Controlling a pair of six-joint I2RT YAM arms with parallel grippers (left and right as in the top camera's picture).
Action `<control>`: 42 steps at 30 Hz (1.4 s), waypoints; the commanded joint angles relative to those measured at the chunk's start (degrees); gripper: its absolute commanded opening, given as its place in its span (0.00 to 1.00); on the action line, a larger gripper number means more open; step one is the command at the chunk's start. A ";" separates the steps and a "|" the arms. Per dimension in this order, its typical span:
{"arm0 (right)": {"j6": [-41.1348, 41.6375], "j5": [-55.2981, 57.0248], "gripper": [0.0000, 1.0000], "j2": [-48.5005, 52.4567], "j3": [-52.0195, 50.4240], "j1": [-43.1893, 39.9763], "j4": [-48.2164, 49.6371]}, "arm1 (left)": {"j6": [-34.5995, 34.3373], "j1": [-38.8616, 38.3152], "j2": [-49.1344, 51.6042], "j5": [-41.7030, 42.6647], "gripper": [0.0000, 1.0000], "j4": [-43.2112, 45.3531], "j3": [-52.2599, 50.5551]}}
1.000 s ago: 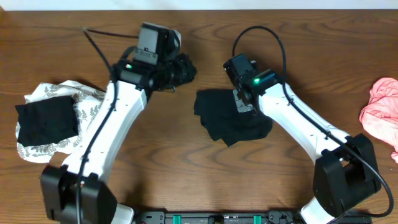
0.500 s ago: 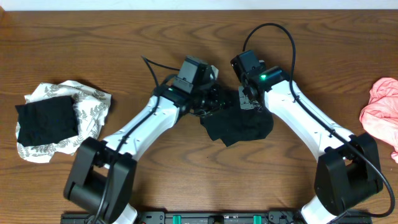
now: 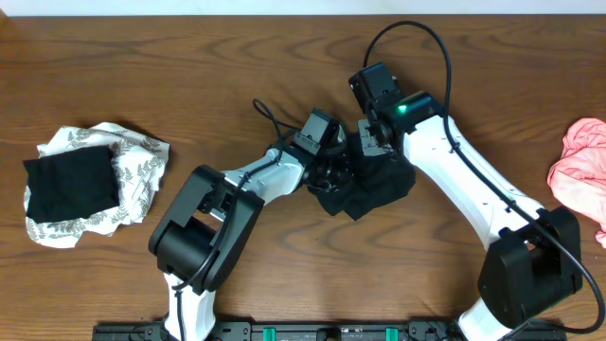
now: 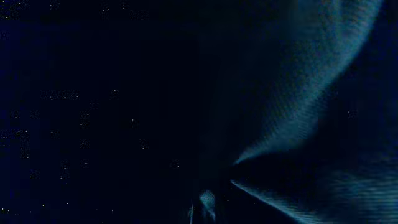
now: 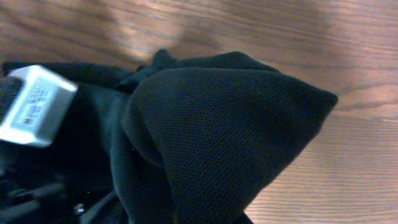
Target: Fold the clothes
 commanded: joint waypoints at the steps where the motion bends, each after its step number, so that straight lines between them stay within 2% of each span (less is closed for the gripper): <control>1: -0.70 0.00 0.01 -0.42 1.62 1.25 0.00 | -0.72 -0.79 0.57 0.72 0.14 0.22 -0.70; 11: -0.72 2.78 0.01 -0.42 1.62 1.22 -0.46 | 2.34 2.60 -9.33 2.69 0.15 -2.51 -0.63; 13: -0.74 3.89 0.01 -0.42 1.62 1.22 -0.50 | 2.47 3.21 -12.13 2.12 0.16 -3.54 -0.63; 15: -1.81 4.09 0.01 -0.42 1.62 1.22 -0.57 | 3.26 3.87 -14.51 1.81 0.23 -4.74 -0.63; 23: -4.48 3.80 0.01 -0.42 1.62 1.90 0.26 | 8.35 8.26 -21.53 -7.45 0.26 -16.55 -0.63; 26: -6.84 1.14 0.01 -0.42 1.62 2.62 1.68 | 11.08 11.21 -23.63 -14.93 0.26 -21.90 -0.63; 30: -9.09 -1.75 0.01 -0.42 1.62 4.24 3.89 | 14.58 16.68 -27.21 -19.71 0.26 -27.39 -0.63; 36: -13.05 -0.92 0.01 -0.26 1.62 7.54 6.47 | 20.24 26.05 -35.36 -20.48 0.26 -32.70 -0.63; 42: -15.45 1.90 0.01 1.70 1.60 9.81 7.04 | 22.95 31.65 -43.15 -20.52 0.26 -35.89 -0.63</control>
